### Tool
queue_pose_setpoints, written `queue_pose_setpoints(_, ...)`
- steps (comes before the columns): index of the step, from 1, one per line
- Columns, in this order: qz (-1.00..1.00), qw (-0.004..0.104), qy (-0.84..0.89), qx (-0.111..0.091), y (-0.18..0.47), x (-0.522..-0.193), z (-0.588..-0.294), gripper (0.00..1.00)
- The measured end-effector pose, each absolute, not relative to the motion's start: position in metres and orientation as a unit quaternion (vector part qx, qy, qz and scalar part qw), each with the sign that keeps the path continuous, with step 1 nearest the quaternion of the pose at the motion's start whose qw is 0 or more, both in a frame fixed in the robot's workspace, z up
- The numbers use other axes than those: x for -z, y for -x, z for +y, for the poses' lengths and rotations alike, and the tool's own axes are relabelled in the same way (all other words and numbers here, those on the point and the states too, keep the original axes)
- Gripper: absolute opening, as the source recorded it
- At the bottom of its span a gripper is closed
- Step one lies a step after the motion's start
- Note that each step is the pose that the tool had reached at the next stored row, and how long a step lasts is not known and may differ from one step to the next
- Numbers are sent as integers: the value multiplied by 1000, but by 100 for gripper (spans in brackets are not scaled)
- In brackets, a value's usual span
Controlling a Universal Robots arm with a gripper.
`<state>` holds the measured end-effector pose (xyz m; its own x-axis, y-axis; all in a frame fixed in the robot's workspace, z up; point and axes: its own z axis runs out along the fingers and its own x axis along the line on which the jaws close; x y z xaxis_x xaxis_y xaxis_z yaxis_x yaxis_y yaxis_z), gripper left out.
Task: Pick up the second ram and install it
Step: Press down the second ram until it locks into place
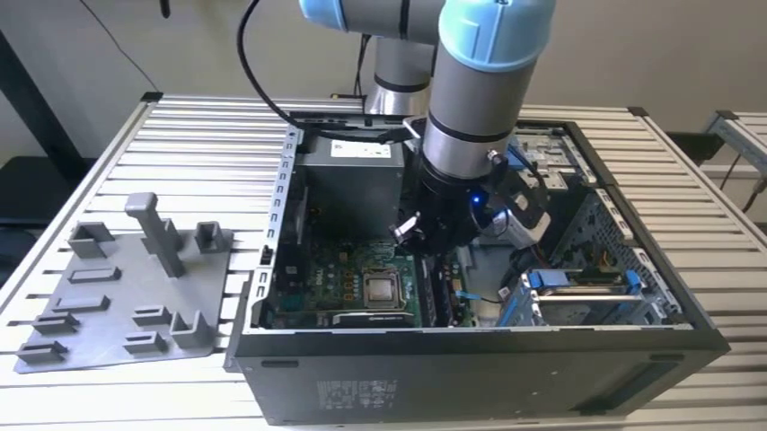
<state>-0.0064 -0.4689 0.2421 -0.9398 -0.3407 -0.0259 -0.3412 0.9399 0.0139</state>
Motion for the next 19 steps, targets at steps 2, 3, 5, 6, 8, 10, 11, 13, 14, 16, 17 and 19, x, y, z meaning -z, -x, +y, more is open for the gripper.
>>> queue_pose_setpoints(2,982,12,191,-10,6,-242,-469,11)
queue_pose_setpoints(3,980,12,200,-10,6,-241,-469,11)
queue_pose_setpoints(5,976,12,218,-11,6,-241,-469,11)
queue_pose_setpoints(6,974,12,226,-11,6,-241,-469,11)
queue_pose_setpoints(8,970,12,244,-11,6,-240,-469,11)
queue_pose_setpoints(10,965,12,262,-11,6,-240,-469,11)
queue_pose_setpoints(11,963,12,270,-12,6,-240,-469,11)
queue_pose_setpoints(13,958,11,287,-12,6,-240,-469,11)
queue_pose_setpoints(14,955,11,296,-12,6,-240,-469,11)
queue_pose_setpoints(16,950,11,313,-12,6,-240,-469,11)
queue_pose_setpoints(17,947,11,321,-12,6,-240,-469,11)
queue_pose_setpoints(19,941,11,338,-12,6,-240,-469,11)
